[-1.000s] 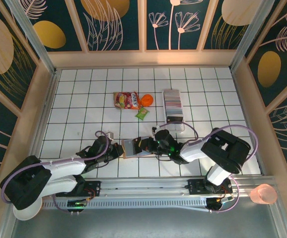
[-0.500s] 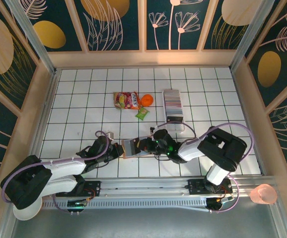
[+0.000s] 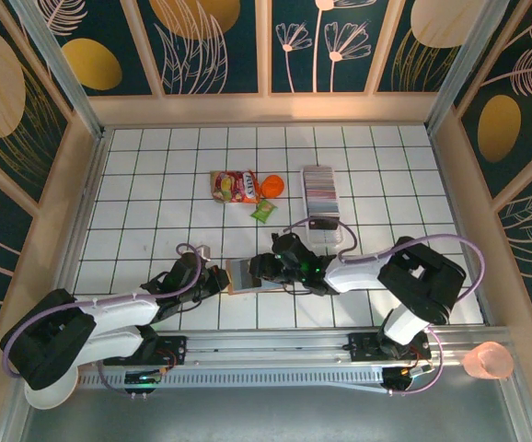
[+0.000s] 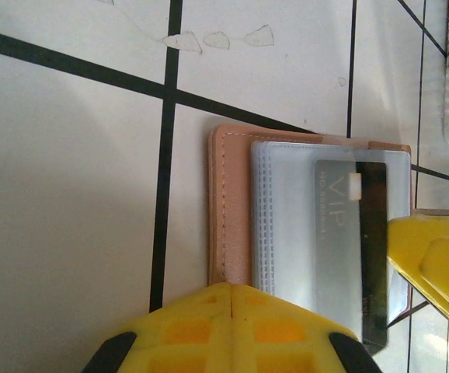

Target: Put the credit cards into the card holder

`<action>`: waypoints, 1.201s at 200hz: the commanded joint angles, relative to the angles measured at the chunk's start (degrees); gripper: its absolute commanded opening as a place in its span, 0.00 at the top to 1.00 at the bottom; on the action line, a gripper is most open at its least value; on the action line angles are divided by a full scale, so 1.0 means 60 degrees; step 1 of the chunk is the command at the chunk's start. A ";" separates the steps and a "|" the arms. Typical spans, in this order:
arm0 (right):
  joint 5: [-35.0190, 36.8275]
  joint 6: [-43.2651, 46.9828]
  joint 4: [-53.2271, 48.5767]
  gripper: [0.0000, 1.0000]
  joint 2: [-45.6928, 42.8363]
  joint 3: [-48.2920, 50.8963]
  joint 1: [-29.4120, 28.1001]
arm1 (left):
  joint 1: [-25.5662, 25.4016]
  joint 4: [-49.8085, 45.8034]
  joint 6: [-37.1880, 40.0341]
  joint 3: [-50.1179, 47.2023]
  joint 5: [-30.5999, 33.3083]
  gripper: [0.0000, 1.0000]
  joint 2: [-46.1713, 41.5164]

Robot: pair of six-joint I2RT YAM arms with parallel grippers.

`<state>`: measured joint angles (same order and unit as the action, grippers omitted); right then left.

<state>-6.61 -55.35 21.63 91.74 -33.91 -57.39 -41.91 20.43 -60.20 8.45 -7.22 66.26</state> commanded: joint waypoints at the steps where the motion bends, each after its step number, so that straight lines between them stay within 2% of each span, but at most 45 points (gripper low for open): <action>1: 0.0487 0.0531 -0.1206 0.61 -0.0029 -0.0343 -0.0060 | -0.0004 -0.0216 0.0143 -0.0167 -0.0041 1.00 -0.0071; 55: 0.0311 0.0669 -0.1306 0.73 0.0579 -0.0930 -0.0243 | -0.0007 -0.0157 0.0160 -0.0163 -0.0051 1.00 -0.0017; 75: 0.0238 0.0669 -0.1290 0.74 0.0735 -0.1054 -0.0309 | -0.0010 -0.0109 0.0159 -0.0192 -0.0071 1.00 0.0056; 162: 0.0579 0.1050 -0.2259 0.73 0.1262 -0.2091 -0.0850 | -0.0017 -0.0062 0.0116 -0.0244 -0.0071 1.00 -0.0013; 240: 0.1643 0.1387 -0.3319 0.64 0.0386 -0.2115 -0.0880 | -0.0013 -0.0667 0.0247 -0.0097 0.0167 1.00 -0.0503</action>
<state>-0.97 -48.45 6.72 97.56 -45.89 -62.11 -41.91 19.42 -60.03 8.01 -7.07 64.71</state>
